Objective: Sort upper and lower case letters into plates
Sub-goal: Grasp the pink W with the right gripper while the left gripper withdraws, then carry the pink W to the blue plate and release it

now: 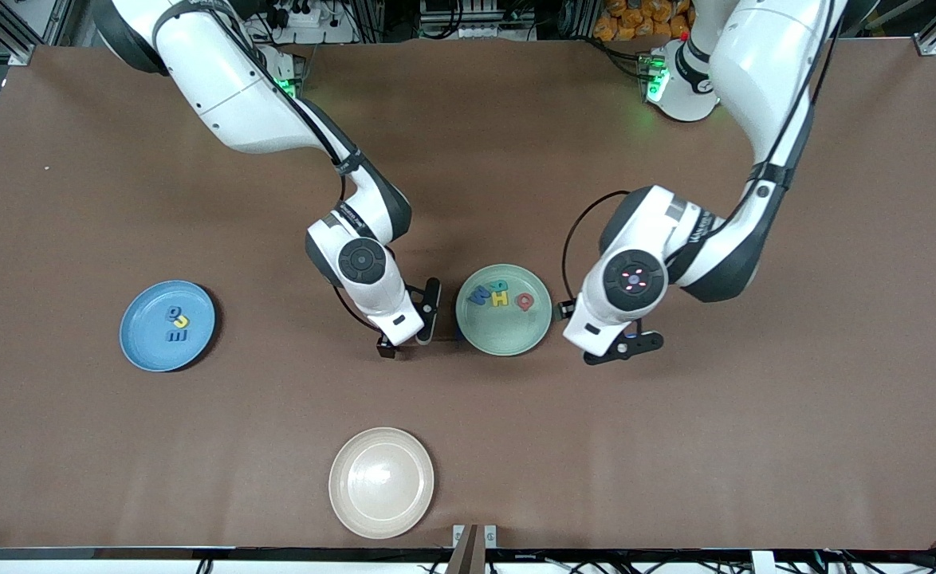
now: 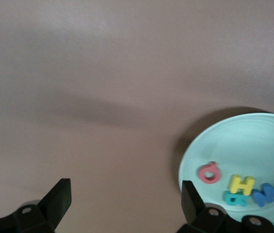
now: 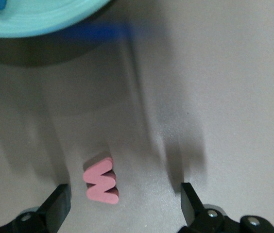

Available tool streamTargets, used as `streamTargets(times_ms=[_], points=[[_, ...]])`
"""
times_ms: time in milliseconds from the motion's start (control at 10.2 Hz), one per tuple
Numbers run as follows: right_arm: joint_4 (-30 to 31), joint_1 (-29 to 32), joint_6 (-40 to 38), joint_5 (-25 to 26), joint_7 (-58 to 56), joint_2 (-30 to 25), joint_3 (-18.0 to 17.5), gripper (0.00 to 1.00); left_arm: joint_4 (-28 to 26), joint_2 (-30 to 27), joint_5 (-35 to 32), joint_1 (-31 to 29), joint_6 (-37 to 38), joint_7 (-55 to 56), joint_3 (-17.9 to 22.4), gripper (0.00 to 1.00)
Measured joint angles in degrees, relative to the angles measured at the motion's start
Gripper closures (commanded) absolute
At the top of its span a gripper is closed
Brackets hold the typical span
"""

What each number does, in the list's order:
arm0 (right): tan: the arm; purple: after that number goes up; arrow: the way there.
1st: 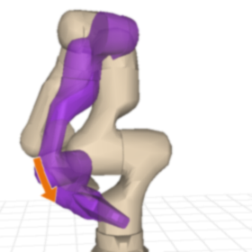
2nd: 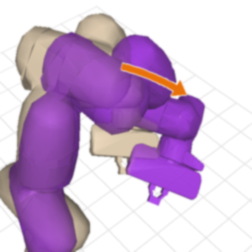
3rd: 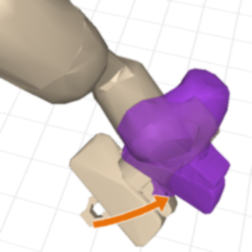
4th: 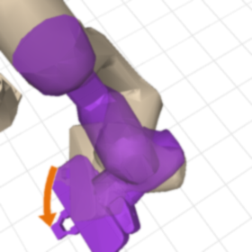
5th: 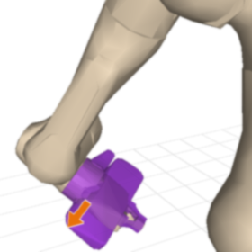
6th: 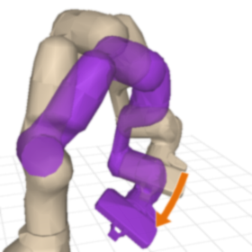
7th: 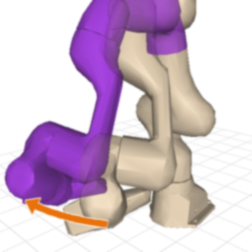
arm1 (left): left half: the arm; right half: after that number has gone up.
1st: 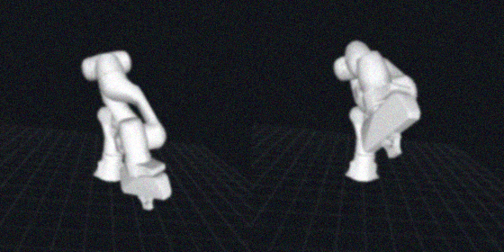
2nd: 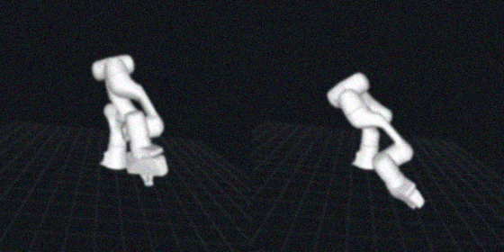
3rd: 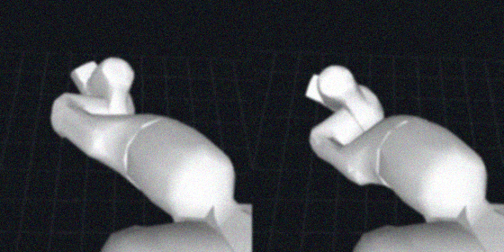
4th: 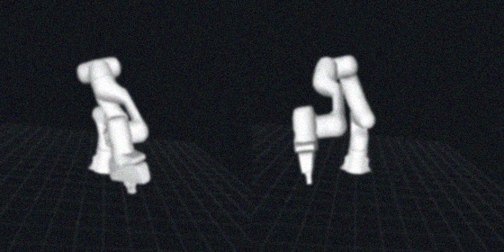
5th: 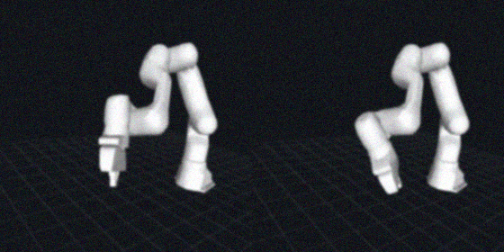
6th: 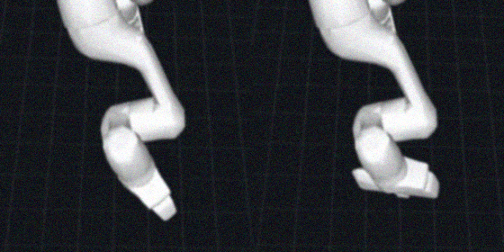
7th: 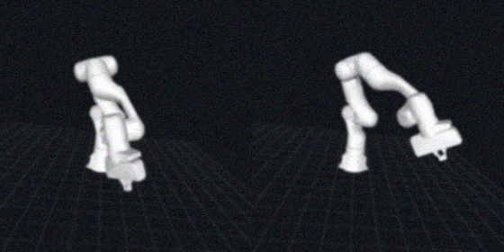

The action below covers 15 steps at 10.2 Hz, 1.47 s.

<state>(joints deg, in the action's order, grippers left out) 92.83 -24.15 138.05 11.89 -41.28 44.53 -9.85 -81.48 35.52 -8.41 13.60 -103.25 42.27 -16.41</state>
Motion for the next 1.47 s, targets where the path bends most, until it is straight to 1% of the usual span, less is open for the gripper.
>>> streamTargets(times_ms=[489, 782, 1076, 1173, 1271, 1369, 1467], points=[[-0.19, -0.13, 0.14, 0.01, -0.01, 0.4, -0.06, 0.0, -0.64, -8.52, 0.06, -9.92, 2.61, -14.8, 0.01, 0.0], [-0.33, -0.19, 0.16, 0.01, -0.04, 0.41, -0.15, 0.0, -0.33, -11.51, 0.06, -15.05, 2.61, -26.16, 0.15, 0.0], [-0.38, -0.24, 0.16, 0.01, -0.05, 0.42, -0.24, 0.0, -0.27, -13.59, 0.06, -15.96, 3.28, -28.76, 0.01, 0.0], [-0.39, -0.25, 0.16, 0.01, -0.07, 0.43, -0.26, 0.32, -0.26, -14.4, 0.06, -15.88, 3.62, -28.76, -0.06, 0.0], [-0.39, -0.28, 0.36, 0.08, -0.24, 0.43, -0.29, 0.77, -0.24, -15.38, 0.06, -15.94, 4.22, -28.76, -0.06, 0.0], [-0.4, -0.3, 1.01, 0.39, -0.66, 0.43, -0.31, 0.95, -0.23, -16.36, 0.06, -16.15, 4.66, -28.78, -0.01, 0.0], [-0.4, -0.35, 1.51, 0.72, -1.02, 0.42, -0.39, 1.0, -0.23, -17.13, 0.06, -16.31, 5.12, -28.8, 0.02, 0.0]])
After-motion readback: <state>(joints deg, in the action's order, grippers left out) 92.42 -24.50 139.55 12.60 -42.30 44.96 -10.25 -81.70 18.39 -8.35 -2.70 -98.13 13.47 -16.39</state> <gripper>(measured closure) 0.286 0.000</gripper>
